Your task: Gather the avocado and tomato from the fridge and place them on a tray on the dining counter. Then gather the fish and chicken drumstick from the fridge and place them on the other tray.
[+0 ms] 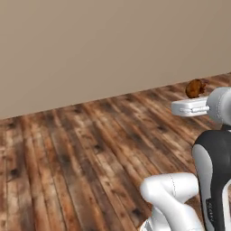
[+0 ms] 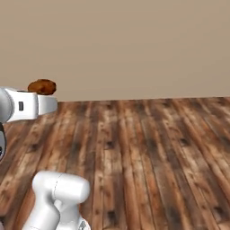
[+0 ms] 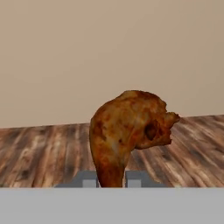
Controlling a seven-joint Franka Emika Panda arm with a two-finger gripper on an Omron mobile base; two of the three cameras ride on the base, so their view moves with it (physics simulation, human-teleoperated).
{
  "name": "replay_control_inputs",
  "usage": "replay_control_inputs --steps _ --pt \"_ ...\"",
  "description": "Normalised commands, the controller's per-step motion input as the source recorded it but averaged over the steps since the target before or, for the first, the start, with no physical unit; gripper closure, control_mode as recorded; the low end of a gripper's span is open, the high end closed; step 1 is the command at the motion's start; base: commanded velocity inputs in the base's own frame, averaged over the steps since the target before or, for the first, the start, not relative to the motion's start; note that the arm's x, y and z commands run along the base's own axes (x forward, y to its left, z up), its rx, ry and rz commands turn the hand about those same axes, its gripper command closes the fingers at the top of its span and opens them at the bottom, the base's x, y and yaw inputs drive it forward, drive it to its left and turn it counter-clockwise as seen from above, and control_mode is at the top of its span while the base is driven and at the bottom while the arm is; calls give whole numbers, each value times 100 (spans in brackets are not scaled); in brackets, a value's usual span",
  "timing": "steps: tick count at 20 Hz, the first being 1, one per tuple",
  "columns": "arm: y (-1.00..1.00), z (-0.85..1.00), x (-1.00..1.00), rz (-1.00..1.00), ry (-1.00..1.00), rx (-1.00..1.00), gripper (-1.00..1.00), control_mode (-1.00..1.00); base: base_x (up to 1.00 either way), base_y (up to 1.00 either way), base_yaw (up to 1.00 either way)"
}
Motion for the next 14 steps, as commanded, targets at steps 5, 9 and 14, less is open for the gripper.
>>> replay_control_inputs --steps 5,9,14 --pt "0 0 0 0 0 0 100 100 100 -24 14" --pt "0 0 0 0 0 0 100 100 100 1 -18" --pt "0 0 0 0 0 0 100 100 64 19 -84"
